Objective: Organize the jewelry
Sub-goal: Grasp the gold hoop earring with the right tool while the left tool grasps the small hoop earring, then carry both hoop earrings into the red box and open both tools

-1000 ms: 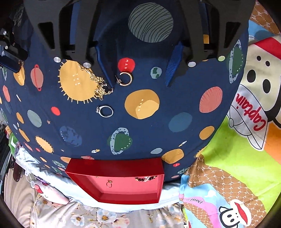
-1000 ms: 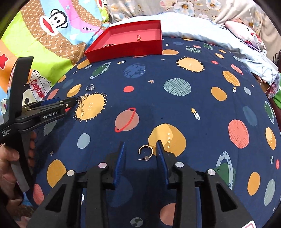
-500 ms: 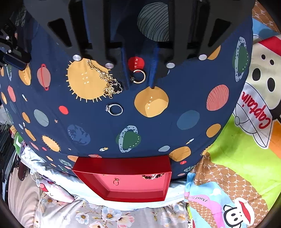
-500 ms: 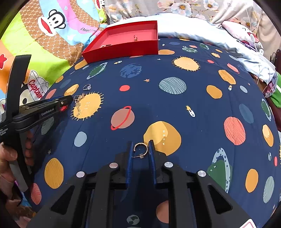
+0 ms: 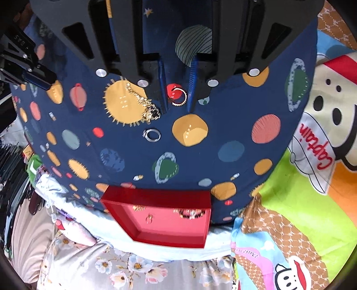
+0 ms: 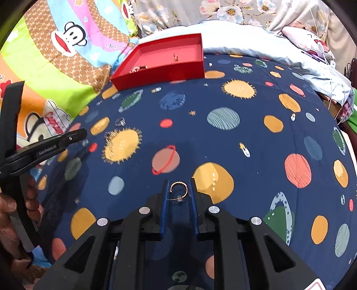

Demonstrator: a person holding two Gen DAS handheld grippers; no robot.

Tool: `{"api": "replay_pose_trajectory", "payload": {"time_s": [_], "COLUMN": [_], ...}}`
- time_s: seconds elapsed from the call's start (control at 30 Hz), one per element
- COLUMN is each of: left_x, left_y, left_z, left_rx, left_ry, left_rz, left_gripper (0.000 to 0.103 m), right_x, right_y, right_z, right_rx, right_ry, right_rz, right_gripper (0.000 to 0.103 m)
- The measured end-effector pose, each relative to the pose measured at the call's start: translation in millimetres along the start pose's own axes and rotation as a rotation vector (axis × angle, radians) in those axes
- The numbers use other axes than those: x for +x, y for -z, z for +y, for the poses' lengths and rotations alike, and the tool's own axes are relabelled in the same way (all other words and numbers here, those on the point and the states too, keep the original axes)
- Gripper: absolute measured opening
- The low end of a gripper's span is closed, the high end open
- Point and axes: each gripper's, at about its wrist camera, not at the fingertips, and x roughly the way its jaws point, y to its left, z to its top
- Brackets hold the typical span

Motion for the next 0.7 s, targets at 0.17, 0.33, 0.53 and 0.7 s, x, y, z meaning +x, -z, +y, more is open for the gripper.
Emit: {"api": "replay_pose_trajectory", "payload": {"time_s": [0.17,0.33,0.53,0.7], "left_x": [-22.7,-34.0,-27.2,-4.3], "left_y": [-18.2,-49.9,-97.7,-153.4], "left_z": [0.6,-4.8,-11.5,-16.2], "left_rx": [-0.006,0.008,0.017,0.014], "left_ry": [0.017,0.028,0.038,0.046], "left_rz": [-0.052,-0.112,-0.181,-0.221], "left_gripper": [0.017,0.017,0.017,0.017], "right_x": [-11.0,-18.9,-11.5,8.7], "right_y": [-19.8,-62.3,-128.4,-195.9], "right_z": [2.3,6.1,9.0,12.9], "right_rx": [-0.017,-0.068,-0.083,-0.094], "right_ry": [-0.021,-0.025,-0.06,-0.091], "right_rz": [-0.045,-0.123,-0.203,-0.247], "right_gripper": [0.016,0.016,0.016,0.016]}}
